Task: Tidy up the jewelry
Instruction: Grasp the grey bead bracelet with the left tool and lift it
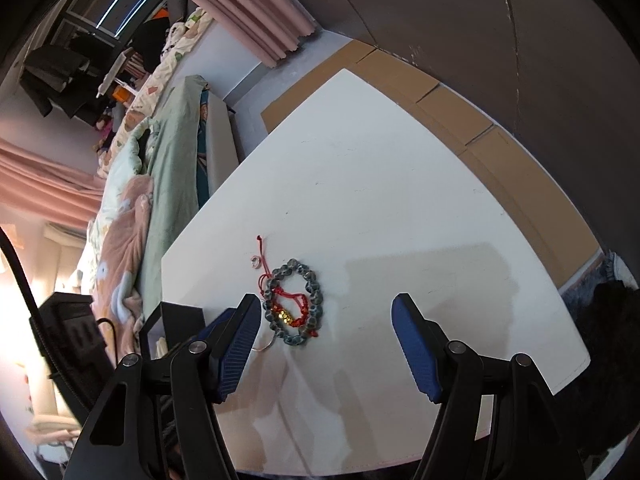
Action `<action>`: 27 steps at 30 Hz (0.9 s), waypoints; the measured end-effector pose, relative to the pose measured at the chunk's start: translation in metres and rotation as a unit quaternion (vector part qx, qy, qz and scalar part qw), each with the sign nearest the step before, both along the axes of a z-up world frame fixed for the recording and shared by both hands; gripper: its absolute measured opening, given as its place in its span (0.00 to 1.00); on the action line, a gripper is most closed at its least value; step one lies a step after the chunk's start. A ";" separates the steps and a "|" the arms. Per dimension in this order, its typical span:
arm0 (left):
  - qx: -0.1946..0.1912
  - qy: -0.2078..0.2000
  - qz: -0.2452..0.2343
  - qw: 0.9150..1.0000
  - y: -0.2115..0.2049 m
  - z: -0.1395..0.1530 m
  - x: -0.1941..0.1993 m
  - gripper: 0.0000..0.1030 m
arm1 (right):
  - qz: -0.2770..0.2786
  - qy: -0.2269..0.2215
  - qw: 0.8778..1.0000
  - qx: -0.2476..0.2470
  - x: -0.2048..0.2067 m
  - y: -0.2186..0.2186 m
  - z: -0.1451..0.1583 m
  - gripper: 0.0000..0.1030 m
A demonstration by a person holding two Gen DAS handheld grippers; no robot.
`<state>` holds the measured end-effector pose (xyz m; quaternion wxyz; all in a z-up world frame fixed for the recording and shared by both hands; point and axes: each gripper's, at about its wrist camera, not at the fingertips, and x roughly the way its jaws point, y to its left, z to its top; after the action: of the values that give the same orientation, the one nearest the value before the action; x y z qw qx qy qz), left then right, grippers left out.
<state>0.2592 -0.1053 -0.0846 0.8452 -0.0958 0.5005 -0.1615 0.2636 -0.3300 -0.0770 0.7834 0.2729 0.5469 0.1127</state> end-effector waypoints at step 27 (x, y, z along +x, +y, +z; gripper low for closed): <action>-0.048 -0.078 -0.003 0.996 0.020 0.064 -0.032 0.09 | -0.001 -0.008 1.000 -0.007 -0.002 0.010 -0.001 0.67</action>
<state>0.2273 -0.0851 -0.0208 0.8757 -0.1217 0.4246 -0.1952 0.2619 -0.3196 -0.0780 0.7897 0.2671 0.5411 0.1105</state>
